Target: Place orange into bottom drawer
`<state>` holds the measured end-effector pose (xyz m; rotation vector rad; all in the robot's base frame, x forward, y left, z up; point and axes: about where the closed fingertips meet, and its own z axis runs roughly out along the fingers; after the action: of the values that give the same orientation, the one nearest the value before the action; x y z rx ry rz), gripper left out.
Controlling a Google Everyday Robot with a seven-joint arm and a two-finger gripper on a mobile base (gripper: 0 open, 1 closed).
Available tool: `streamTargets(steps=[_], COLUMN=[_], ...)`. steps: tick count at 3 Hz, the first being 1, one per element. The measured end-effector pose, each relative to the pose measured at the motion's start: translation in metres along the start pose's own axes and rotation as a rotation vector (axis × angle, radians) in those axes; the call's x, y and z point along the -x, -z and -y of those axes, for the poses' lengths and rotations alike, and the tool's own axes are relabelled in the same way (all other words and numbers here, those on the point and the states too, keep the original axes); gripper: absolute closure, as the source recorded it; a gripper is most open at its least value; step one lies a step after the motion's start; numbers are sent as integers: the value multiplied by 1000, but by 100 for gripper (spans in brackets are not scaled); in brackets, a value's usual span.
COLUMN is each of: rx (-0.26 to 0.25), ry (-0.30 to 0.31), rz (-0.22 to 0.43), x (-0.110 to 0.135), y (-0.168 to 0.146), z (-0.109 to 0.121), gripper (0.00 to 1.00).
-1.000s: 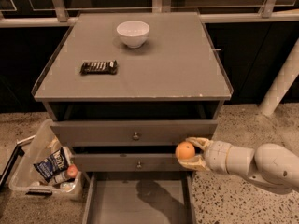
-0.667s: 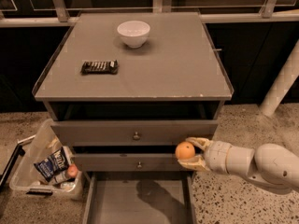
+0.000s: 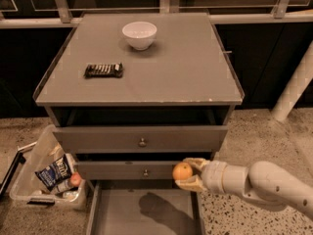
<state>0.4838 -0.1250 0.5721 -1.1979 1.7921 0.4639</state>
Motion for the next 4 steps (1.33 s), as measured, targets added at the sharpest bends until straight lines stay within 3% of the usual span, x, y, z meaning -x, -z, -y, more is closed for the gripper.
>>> streamTargets(steps=[1,2,4], rx=[28,2,-47], ry=[-38,-74,-90], rz=[-3,4,-8], x=[-38,-79,-157], y=[-37,-69,-129], z=[-25,-35,-38], gripper=[100,100,100])
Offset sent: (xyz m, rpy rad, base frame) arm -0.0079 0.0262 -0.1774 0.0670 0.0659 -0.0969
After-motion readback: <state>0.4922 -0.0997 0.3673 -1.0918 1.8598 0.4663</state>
